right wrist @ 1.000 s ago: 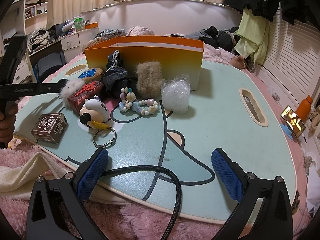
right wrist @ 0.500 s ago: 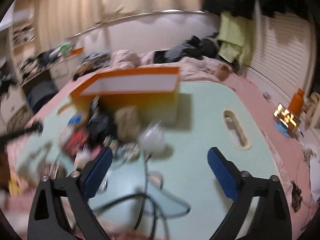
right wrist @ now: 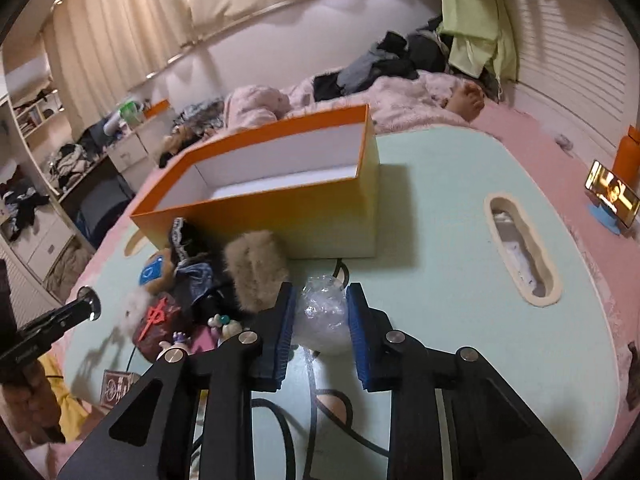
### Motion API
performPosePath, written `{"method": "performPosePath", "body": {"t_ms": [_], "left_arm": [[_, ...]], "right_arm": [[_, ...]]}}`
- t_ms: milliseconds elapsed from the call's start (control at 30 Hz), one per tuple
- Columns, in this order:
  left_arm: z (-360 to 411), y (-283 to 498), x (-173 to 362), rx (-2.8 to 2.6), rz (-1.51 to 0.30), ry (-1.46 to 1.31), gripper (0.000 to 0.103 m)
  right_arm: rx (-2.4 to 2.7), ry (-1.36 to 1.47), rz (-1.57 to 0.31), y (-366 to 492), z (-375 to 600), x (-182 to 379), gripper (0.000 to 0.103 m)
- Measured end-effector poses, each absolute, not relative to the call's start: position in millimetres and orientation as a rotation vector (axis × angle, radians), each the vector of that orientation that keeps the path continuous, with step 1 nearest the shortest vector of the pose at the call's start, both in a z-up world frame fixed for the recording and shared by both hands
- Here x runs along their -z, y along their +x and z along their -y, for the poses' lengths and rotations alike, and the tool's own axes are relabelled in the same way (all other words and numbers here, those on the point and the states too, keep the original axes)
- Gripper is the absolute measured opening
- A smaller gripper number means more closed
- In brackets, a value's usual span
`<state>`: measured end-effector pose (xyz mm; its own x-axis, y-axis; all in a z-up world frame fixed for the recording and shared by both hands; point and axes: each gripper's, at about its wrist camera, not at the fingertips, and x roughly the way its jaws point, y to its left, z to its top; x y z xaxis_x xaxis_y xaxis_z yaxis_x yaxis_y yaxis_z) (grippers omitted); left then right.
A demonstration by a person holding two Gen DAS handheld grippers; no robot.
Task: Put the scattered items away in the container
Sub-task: 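Grasp the silver metal cup with the left gripper and lift it, then lower the metal cup into the orange box and open the left gripper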
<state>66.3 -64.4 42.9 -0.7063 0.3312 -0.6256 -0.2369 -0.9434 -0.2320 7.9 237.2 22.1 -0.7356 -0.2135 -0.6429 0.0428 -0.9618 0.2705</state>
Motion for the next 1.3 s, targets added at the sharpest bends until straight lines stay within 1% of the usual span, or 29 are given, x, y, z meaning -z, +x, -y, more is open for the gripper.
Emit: {"method": "performPosePath", "body": {"t_ms": [100, 233, 367, 433, 500, 567, 800, 833, 867, 900, 933, 967, 1000, 1067, 1100, 1167, 1233, 1300], "left_arm": [[58.2, 63.8, -51.7, -2.635, 0.186, -0.979, 0.025], [47.0, 52.1, -75.2, -2.630, 0.180, -0.917, 0.025], [24.7, 21.6, -107.2, -2.642, 0.114, -0.831, 0.025], [15.2, 1.7, -115.9, -2.642, 0.135, -0.832, 0.025], [4.6, -23.9, -118.1, -2.597, 0.170, -0.860, 0.025], [-6.0, -46.0, -115.2, -2.570, 0.166, -0.916, 0.025], [-27.9, -116.3, -88.8, -2.605, 0.048, -1.102, 0.025], [-28.2, -122.6, -86.0, -2.597, 0.060, -1.121, 0.029], [-27.7, -128.0, -83.6, -2.587, 0.081, -1.141, 0.043], [-26.1, -131.6, -82.5, -2.592, 0.107, -1.154, 0.052], [-23.0, -132.2, -83.3, -2.616, 0.139, -1.148, 0.064], [-20.3, -129.9, -85.4, -2.640, 0.159, -1.129, 0.069], [-17.5, -125.3, -88.2, -2.657, 0.173, -1.106, 0.071], [-11.8, -115.1, -94.2, -2.664, 0.185, -1.073, 0.077], [-8.6, -107.8, -97.0, -2.667, 0.186, -1.061, 0.079], [-2.0, -91.0, -100.8, -2.675, 0.183, -1.042, 0.087], [5.8, -71.8, -101.2, -2.666, 0.181, -1.037, 0.090], [14.6, -46.6, -98.7, -2.638, 0.196, -1.031, 0.090]], "right_arm": [[2.793, 1.015, 0.385, 18.6, -238.8, -28.2, 0.027], [2.796, 0.902, 0.428, 18.7, -244.4, -53.1, 0.027], [2.802, 0.859, 0.359, -6.3, -239.7, -81.1, 0.027], [2.805, 0.859, 0.324, -22.3, -237.3, -86.0, 0.027], [2.784, 0.889, 0.332, -42.9, -235.6, -84.6, 0.027], [2.735, 0.942, 0.355, -64.8, -233.3, -78.4, 0.027], [2.680, 1.095, 0.379, -115.4, -230.6, -55.0, 0.028], [2.674, 1.113, 0.399, -122.9, -231.0, -52.2, 0.029], [2.663, 1.124, 0.409, -128.1, -231.5, -50.9, 0.029], [2.666, 1.126, 0.413, -131.4, -231.6, -50.8, 0.030], [2.686, 1.121, 0.416, -132.6, -231.4, -51.7, 0.031], [2.715, 1.105, 0.424, -132.2, -232.8, -54.0, 0.034], [2.742, 1.088, 0.434, -130.2, -233.8, -57.1, 0.044], [2.780, 1.042, 0.459, -122.4, -237.9, -63.2, 0.059], [2.788, 1.024, 0.466, -118.9, -239.1, -65.8, 0.061], [2.794, 0.999, 0.440, -104.0, -239.0, -71.5, 0.061], [2.798, 0.995, 0.386, -88.7, -235.4, -75.9, 0.061], [2.807, 0.983, 0.328, -68.8, -229.6, -79.9, 0.061]]}}
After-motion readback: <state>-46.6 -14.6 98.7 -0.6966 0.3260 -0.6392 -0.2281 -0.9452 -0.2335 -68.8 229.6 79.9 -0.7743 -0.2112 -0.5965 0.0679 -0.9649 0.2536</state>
